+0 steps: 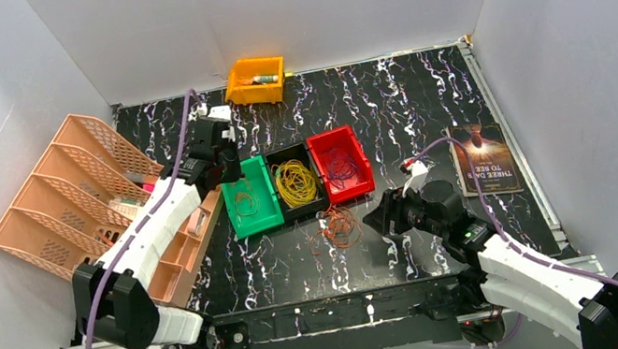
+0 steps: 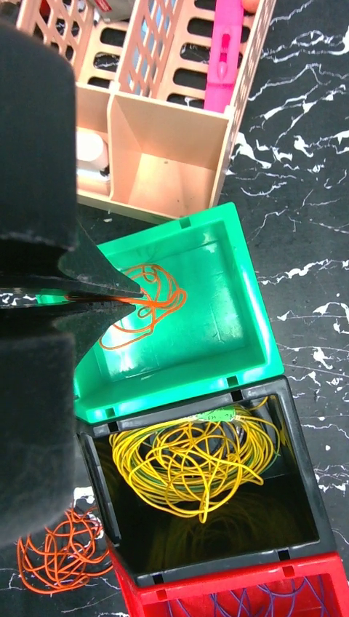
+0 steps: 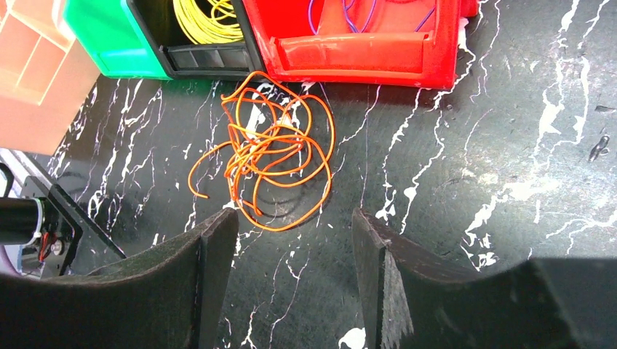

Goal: Untangle the cables

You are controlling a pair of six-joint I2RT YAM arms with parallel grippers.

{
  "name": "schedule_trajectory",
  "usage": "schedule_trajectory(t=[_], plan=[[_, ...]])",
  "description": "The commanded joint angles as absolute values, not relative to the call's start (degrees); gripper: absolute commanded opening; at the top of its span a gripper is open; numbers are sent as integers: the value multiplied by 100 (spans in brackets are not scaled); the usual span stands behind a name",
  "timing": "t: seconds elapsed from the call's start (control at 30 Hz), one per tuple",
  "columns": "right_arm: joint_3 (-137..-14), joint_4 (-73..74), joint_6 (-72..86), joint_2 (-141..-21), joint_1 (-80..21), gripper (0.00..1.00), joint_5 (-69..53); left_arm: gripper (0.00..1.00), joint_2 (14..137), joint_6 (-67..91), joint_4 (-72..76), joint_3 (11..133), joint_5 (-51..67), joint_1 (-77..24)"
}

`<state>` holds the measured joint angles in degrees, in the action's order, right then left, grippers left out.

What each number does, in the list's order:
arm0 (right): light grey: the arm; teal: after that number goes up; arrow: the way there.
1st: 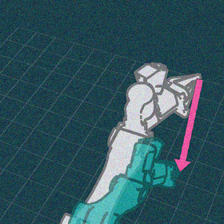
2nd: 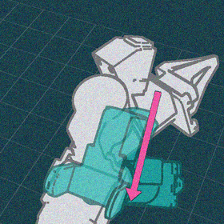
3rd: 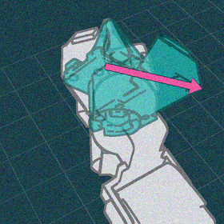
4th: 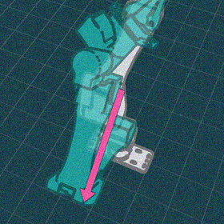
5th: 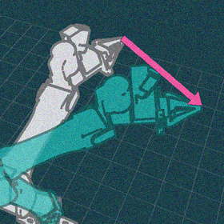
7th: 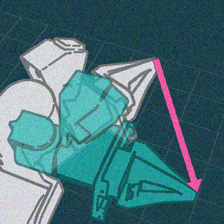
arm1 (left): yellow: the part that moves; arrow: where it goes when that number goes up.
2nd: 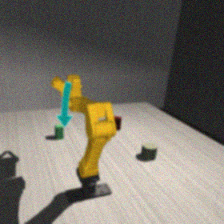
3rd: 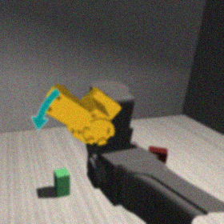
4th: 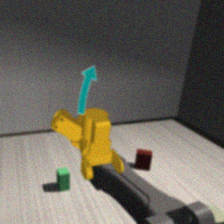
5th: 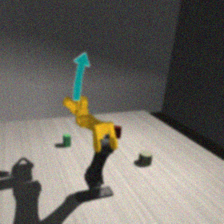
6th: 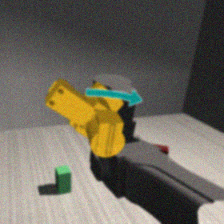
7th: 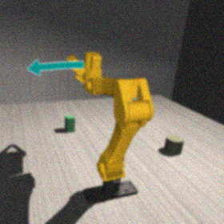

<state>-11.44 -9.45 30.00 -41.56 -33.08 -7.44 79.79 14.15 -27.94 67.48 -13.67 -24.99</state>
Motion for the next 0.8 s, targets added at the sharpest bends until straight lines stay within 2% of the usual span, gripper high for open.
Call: schedule_trajectory(t=[0.0,0.27,0.5,0.6,0.7,0.77], plan=[[-1202,-1048,2953,-4093,-3322,67,-677,0,8246,1419,-2632,6688,-1128,-2435],[-1245,-601,2880,-3690,-3316,68,-582,0,9185,1571,-2561,6860,-1123,-2410],[-1200,-554,2897,-3608,-3315,68,-554,0,9414,1550,-2450,6742,-1000,-2408],[-1216,-612,2916,-3676,-3318,68,-642,9,9450,1463,-2475,6767,-981,-2399],[-1247,-607,2910,-3716,-3318,68,-668,29,9336,1446,-2487,6809,-1025,-2391],[-1264,-587,2897,-3718,-3321,68,-672,38,9214,1434,-2499,6849,-1052,-2391]])
